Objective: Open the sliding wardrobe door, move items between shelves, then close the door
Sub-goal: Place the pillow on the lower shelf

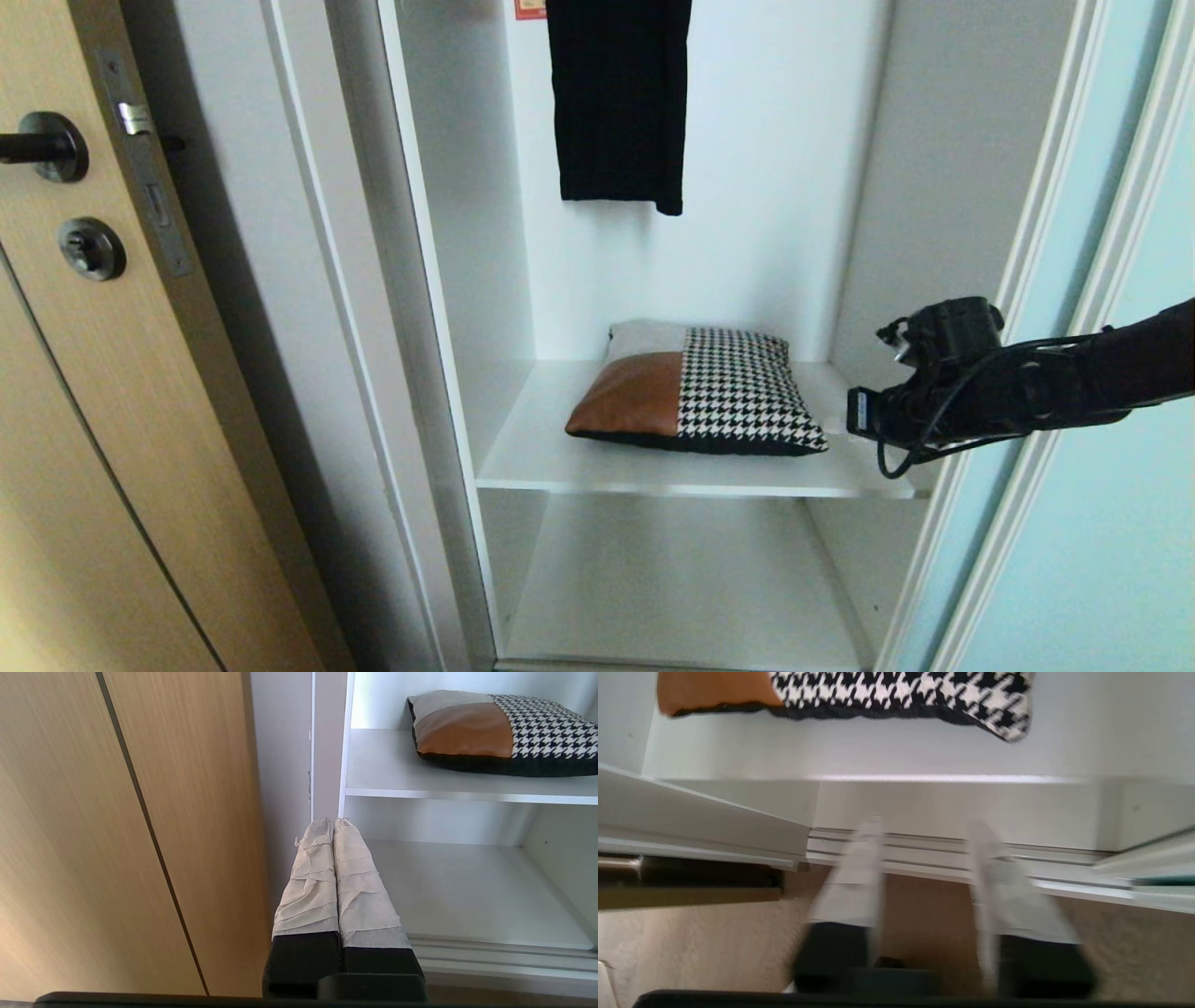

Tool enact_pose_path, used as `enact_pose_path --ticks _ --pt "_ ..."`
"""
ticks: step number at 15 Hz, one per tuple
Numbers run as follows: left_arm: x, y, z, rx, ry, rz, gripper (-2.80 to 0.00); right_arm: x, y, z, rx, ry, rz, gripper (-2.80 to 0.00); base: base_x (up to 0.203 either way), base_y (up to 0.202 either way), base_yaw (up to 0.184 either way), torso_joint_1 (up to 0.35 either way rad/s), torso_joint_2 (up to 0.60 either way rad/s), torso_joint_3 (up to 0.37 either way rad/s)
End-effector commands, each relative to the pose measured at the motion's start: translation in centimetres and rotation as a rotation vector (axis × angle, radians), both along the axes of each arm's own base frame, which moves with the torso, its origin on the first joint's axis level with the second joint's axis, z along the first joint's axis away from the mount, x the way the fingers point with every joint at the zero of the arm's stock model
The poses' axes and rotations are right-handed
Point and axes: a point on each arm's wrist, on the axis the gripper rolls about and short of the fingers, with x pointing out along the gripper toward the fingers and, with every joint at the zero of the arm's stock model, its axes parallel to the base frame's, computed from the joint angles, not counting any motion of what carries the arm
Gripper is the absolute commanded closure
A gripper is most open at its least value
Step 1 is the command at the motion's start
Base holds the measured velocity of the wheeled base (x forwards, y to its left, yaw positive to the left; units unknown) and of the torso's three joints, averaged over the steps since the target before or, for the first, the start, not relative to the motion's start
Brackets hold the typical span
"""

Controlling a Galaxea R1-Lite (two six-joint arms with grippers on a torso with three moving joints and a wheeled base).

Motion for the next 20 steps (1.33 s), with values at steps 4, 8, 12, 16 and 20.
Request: enact_pose_path --ticks 4,8,12,16,20 --pt "0.0 0.0 0.0 0.0 0.0 0.0 0.0 3.9 0.4 -5.0 0.01 0.042 -0.008 -2.8 0.0 0.0 0.0 0.0 0.0 0.0" --pt "0.0 0.0 0.0 0.0 0.0 0.0 0.0 6.8 0.1 -7.2 0.018 -0.001 -0.025 -2.8 0.0 0.0 0.0 0.0 0.0 0.0" --pt "0.0 0.0 0.0 0.0 0.0 0.0 0.0 9.1 -0.6 -7.7 0.042 -0.065 -0.067 -2.8 0.0 0.0 0.0 0.0 0.0 0.0" --pt "0.0 0.0 0.0 0.0 0.0 0.0 0.0 10.7 -1.2 -9.6 0.031 -0.074 -0.098 -2.8 0.0 0.0 0.0 0.0 0.0 0.0" --pt "0.0 0.0 0.0 0.0 0.0 0.0 0.0 11.0 -1.1 -10.9 0.041 -0.042 -0.109 -2.8 0.0 0.0 0.0 0.0 0.0 0.0"
